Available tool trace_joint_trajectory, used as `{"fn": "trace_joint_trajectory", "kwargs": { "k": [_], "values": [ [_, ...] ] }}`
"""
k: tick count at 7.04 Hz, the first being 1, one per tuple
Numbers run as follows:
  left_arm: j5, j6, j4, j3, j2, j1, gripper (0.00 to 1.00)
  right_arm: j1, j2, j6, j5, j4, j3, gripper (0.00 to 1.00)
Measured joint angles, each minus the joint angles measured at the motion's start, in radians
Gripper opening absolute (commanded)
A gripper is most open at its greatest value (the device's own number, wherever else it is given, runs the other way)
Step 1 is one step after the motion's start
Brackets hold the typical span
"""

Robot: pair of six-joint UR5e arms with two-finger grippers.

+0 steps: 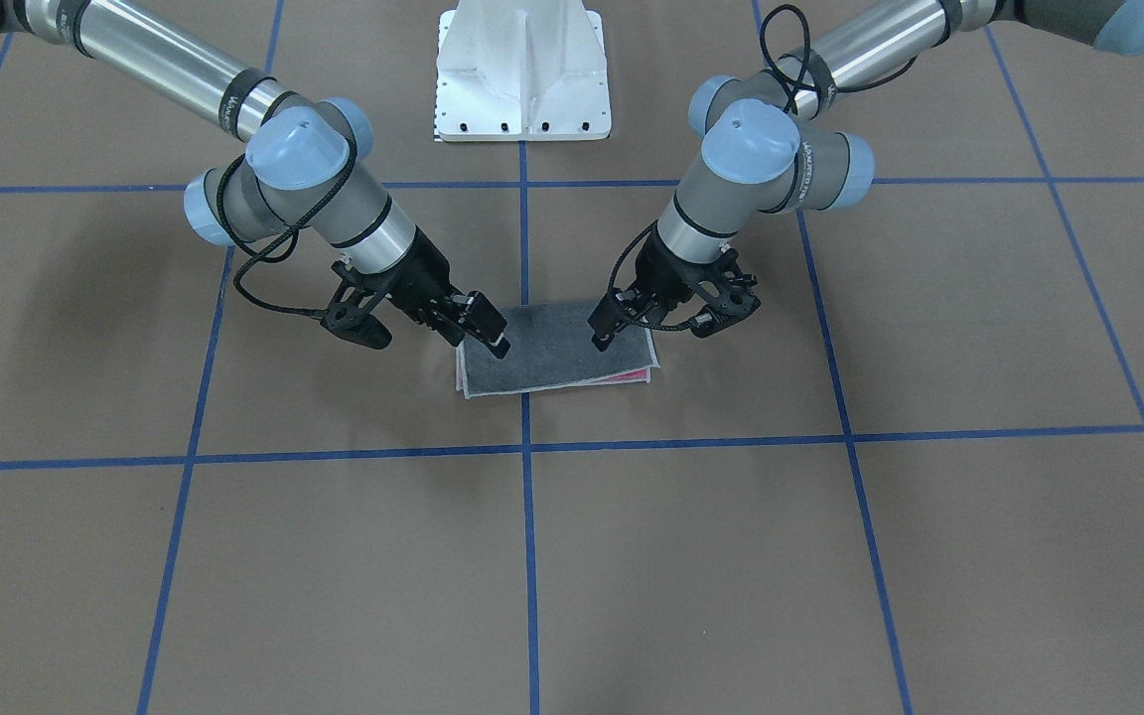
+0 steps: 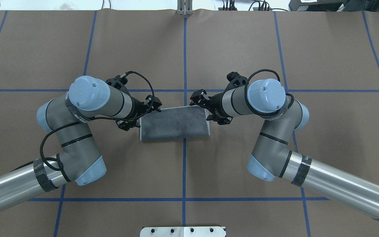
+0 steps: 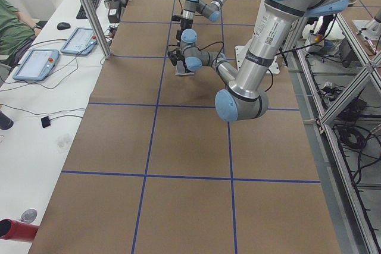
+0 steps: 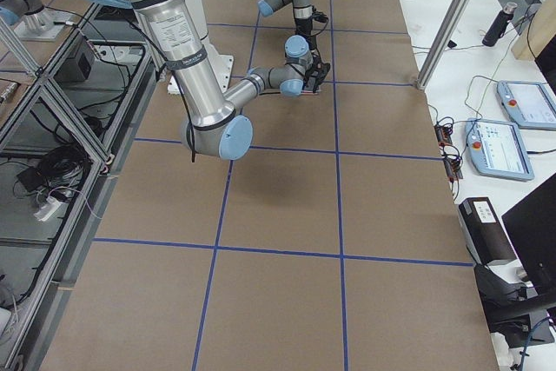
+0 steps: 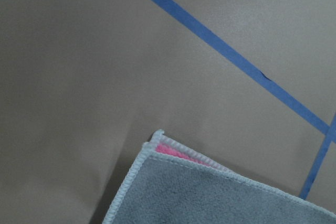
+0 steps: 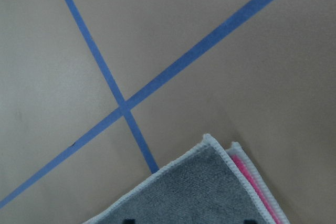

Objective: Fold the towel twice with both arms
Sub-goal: 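Open the left gripper and raise it away while the right gripper holds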

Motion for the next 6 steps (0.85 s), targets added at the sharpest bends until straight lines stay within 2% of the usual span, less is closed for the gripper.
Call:
{"fn": "trace_joint_trajectory", "kwargs": {
  "k": [2, 3, 6],
  "values": [
    [-0.024, 0.007, 0.004, -0.001, -0.012, -0.043, 1.00, 0.008, -0.002, -0.002, 0.023, -0.012, 0.007, 0.99],
    [-0.076, 0.018, 0.010, -0.001, -0.016, -0.080, 1.00, 0.013, -0.007, -0.014, 0.052, -0.041, 0.012, 0.99],
    [-0.225, 0.095, 0.032, -0.002, -0.011, -0.182, 1.00, 0.017, -0.014, -0.162, 0.096, -0.242, 0.076, 0.99]
  ]
}}
